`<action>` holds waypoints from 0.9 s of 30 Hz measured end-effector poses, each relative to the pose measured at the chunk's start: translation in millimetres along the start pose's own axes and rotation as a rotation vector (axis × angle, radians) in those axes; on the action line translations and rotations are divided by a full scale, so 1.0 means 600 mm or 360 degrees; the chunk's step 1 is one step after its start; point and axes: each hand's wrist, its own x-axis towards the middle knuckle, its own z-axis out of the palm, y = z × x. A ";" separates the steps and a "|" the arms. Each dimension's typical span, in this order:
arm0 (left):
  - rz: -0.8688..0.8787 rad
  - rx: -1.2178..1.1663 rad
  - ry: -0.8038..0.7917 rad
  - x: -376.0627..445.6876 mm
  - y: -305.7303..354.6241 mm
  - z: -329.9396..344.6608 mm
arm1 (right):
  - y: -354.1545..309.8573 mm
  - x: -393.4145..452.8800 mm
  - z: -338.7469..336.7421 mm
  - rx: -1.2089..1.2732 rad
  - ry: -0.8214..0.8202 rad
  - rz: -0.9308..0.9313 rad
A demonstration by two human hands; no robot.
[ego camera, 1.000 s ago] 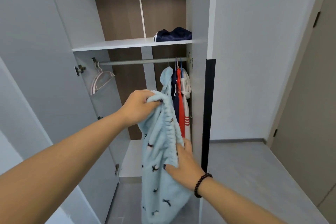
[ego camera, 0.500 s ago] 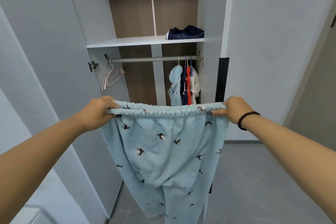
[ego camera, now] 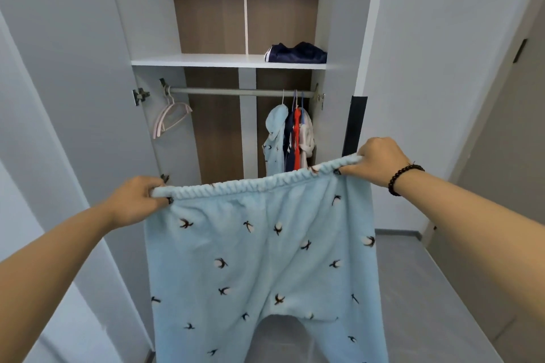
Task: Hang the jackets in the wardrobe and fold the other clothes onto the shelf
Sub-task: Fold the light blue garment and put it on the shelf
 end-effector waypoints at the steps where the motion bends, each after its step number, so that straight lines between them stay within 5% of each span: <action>1: -0.0038 0.0008 -0.0021 -0.002 -0.003 0.004 | 0.007 -0.003 0.002 0.0007 -0.0010 0.0015; 14: -0.0476 -0.1316 -0.0034 -0.012 0.110 0.094 | -0.113 -0.011 0.080 0.0847 -0.0205 0.0555; 23: 0.0263 -0.1275 -0.0557 -0.047 0.168 0.062 | -0.289 -0.040 -0.002 0.1640 -0.0418 0.0090; 27: 0.0367 -0.1025 -0.0286 -0.048 0.164 0.042 | -0.326 -0.039 -0.030 0.1708 -0.0582 0.0020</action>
